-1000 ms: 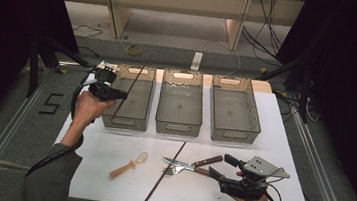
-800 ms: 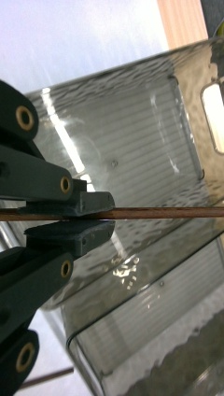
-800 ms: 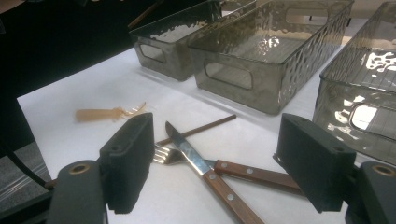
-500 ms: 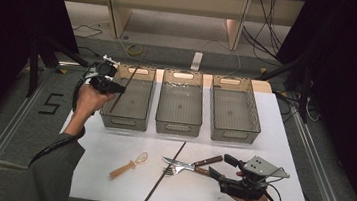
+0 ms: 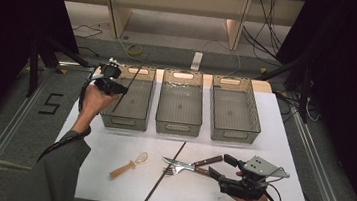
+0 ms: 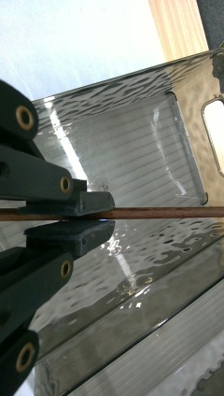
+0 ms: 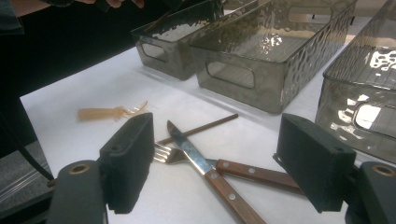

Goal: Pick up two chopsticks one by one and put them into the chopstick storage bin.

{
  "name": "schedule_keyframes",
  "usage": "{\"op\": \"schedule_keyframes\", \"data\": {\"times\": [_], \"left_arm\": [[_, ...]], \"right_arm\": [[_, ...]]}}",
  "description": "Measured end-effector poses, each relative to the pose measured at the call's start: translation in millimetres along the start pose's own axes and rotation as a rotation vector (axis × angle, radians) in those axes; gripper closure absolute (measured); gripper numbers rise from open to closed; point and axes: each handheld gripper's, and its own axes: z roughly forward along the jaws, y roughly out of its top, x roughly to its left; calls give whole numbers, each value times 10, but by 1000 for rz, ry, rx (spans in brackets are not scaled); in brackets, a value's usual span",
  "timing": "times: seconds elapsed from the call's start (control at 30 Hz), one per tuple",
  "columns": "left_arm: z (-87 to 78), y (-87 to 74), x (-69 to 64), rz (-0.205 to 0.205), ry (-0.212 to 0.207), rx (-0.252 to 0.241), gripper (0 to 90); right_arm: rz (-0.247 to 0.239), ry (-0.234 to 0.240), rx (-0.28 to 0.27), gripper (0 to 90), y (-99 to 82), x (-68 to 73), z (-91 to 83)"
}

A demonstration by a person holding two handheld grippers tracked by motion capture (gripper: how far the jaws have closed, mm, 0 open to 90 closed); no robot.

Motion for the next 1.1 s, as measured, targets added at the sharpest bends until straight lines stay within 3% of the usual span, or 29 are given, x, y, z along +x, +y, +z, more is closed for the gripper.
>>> {"op": "schedule_keyframes", "data": {"times": [0.3,0.57,0.67,0.83,0.9,1.1], "left_arm": [[42,-58,11,1,11,0,842],[79,-89,34,-22,15,2,828],[76,-77,37,-62,7,-17,671],[14,-61,-9,-70,-22,-32,498],[-112,-48,-76,-93,-69,-59,448],[-397,-99,-275,-75,-124,-87,298]], "right_arm": [[-3,0,1,284,1,2,-1],[-1,0,0,284,0,1,0],[-5,0,0,284,2,3,-5],[1,-3,1,284,1,-3,-6],[-1,-3,0,284,1,-1,-8],[-4,-7,1,284,1,1,-8]]}}
